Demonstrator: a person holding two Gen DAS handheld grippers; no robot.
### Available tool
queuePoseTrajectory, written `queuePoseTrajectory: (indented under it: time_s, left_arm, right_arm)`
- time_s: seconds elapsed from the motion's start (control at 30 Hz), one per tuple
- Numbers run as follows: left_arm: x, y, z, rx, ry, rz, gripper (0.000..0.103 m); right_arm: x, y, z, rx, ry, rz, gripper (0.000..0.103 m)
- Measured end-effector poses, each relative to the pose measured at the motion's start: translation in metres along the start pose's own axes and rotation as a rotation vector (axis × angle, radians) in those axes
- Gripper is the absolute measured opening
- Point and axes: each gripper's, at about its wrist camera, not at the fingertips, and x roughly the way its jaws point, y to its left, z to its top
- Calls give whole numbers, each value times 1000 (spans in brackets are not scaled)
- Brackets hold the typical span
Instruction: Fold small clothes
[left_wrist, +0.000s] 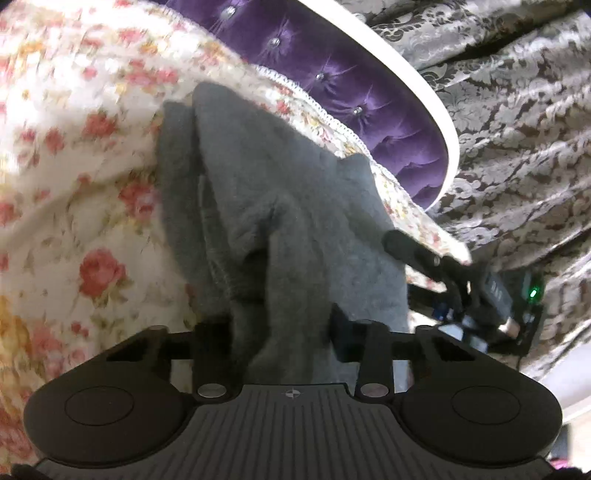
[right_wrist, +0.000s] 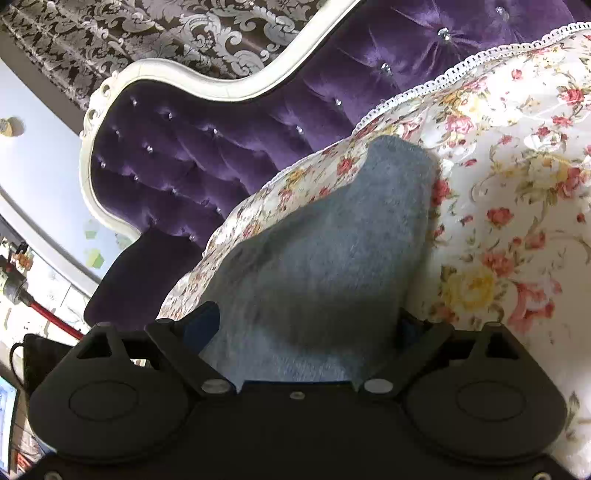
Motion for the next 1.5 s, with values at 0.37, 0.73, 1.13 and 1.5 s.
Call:
queuePoseTrajectory:
  time_s: [0.37,0.73,1.13,1.5]
  left_arm:
    - [-42,-36,-46,-4,73,-122,31]
    - [-112,-57,-182,59,192,-129,30]
    - [-183,-69,-188,181,-79,93,54]
    - [-117,-56,-126,63,-103,84,69]
  right_arm:
    - [-58,35,-26,15,32,-90,44]
    - [-162,78,-125,54,170,-175,47]
    - [-217,123,-190,-171,34,-355,70]
    - [-218,161,-199,-340,-131,-335,73]
